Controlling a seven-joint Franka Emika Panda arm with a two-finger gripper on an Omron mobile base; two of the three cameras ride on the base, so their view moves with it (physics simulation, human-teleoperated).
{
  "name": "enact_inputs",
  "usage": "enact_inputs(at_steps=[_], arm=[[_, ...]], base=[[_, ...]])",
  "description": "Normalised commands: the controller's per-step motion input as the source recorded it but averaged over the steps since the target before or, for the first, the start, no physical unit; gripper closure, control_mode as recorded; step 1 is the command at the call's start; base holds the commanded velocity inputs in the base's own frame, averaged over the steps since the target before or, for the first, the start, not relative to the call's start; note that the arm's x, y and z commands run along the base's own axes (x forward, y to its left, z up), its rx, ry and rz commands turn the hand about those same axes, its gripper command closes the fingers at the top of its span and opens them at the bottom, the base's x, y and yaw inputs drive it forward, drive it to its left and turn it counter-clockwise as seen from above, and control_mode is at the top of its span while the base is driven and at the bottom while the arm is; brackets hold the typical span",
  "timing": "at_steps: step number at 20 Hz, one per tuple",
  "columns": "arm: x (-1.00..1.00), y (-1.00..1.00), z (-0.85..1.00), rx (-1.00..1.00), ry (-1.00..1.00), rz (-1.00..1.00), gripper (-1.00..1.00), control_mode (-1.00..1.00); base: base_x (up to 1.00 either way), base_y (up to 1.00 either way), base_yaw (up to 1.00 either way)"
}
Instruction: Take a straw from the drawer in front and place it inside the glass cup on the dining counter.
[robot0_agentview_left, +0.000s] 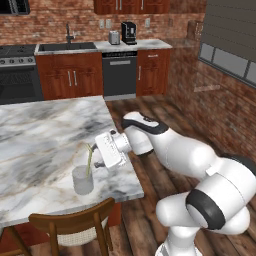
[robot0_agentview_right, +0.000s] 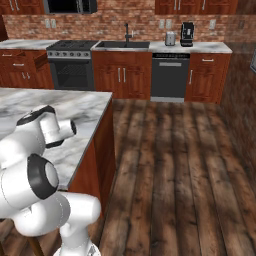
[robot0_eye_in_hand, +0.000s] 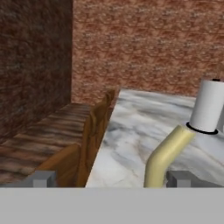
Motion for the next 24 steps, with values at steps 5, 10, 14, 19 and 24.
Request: enact_inputs(at_steps=[5,10,14,19,24], arm=[[0.00,0.04,-0.16,-0.24,0.07,-0.02,-1.00,-1.00],[0.02,0.07,-0.27,-0.29,0.18,-0.05,-1.00,-1.00],[0.00,0.03,-0.05,-0.30,0.09,-0.07,-1.00,-1.00],[-0.06,0.00,0.27,-0.27,0.00,-0.13,-1.00,-1.00],[-0.01,0.00,0.49,-0.29,0.00,-0.18,-1.00,-1.00]], base=[[0.00,0.00,0.00],[0.00,0.00,0.00],[0.00,0.00,0.00],[0.00,0.00,0.00],[0.00,0.00,0.00]])
